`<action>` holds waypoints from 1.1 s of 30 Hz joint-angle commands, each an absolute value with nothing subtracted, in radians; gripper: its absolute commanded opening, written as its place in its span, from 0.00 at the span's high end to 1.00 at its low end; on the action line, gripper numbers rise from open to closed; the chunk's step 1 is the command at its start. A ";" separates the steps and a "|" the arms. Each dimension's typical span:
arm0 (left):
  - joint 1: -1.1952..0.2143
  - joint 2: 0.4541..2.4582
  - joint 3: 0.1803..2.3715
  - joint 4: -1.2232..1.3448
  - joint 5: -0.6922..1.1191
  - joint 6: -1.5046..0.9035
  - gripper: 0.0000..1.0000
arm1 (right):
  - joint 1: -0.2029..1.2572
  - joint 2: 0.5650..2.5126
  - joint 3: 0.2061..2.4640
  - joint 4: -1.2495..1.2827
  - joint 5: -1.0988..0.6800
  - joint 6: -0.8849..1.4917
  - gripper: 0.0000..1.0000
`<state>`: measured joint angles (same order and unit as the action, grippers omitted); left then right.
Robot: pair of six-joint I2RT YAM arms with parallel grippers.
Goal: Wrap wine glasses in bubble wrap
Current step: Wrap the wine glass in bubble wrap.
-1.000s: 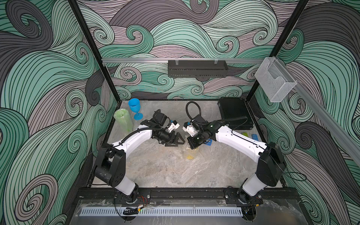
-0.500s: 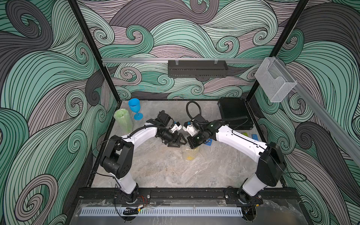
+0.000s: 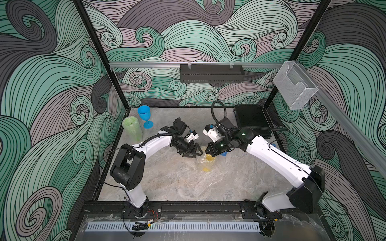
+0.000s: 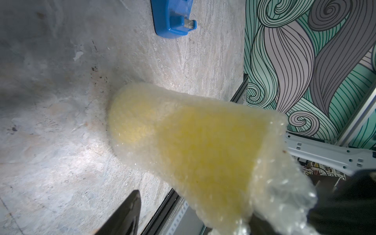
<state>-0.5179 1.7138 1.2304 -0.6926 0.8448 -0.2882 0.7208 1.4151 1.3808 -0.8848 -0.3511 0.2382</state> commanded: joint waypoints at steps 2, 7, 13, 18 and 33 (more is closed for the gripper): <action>-0.531 1.761 1.230 -0.740 0.689 -0.276 0.32 | 0.719 1.372 1.415 -0.940 -0.387 0.250 0.95; -0.534 1.753 1.237 -0.747 0.685 -0.279 0.32 | 0.741 1.408 1.410 -0.891 -0.433 0.286 1.00; -0.535 1.747 1.240 -0.752 0.679 -0.278 0.32 | 0.756 1.500 1.395 -0.867 -0.440 0.281 1.00; -0.537 1.733 1.257 -0.761 0.690 -0.283 0.30 | 0.741 1.543 1.324 -0.867 -0.402 0.269 1.00; -0.537 1.621 1.272 -0.776 0.751 -0.302 0.21 | 0.682 1.587 1.234 -0.845 -0.367 0.239 1.00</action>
<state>-0.5331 1.6684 1.2621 -0.7437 0.7654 -0.3073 0.6945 1.5600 1.2587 -0.8139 -0.4194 0.2604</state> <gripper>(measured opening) 0.791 0.048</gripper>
